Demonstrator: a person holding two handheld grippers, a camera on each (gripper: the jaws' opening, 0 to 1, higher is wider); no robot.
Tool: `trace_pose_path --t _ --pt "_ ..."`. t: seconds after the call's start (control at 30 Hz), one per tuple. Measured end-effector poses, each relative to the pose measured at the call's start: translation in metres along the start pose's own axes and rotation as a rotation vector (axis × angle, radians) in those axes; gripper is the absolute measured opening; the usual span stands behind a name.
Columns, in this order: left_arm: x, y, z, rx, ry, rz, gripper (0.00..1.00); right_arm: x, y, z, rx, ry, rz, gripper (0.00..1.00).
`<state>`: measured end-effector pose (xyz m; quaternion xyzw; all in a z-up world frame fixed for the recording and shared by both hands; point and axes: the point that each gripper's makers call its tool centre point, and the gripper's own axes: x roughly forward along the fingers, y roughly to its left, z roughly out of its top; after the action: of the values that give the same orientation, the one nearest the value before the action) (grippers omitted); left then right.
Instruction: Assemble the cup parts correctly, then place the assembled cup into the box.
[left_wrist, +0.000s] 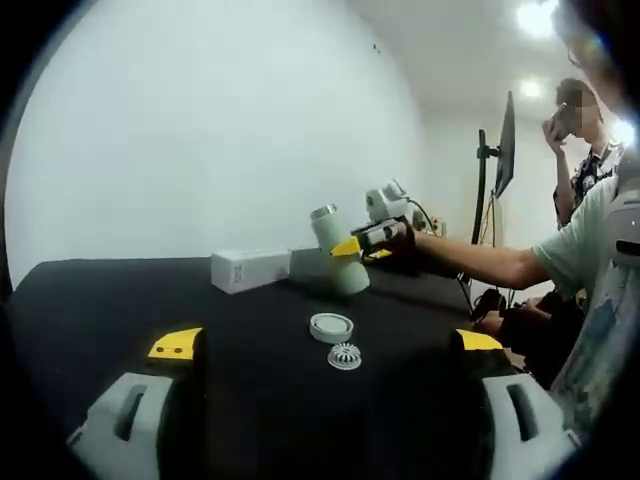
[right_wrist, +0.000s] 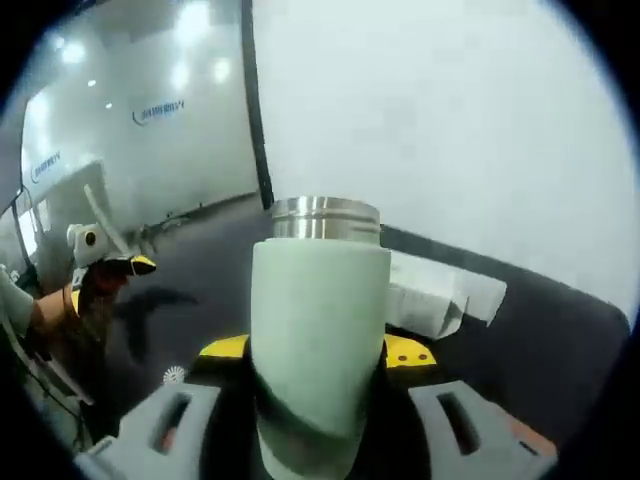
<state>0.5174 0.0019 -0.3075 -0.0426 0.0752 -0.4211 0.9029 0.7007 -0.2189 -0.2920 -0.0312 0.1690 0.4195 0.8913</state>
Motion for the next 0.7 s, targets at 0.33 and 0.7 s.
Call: trace_pose_path --t 0.33,0.7 --pt "0.003 -0.003 0.001 0.001 -0.004 -0.006 0.96 -0.021 0.015 0.026 0.003 -0.247 -0.03 0.45" --pt "0.004 -0.003 -0.002 0.0 -0.006 -0.02 0.96 -0.004 0.01 0.019 -0.021 -0.354 -0.11 0.45"
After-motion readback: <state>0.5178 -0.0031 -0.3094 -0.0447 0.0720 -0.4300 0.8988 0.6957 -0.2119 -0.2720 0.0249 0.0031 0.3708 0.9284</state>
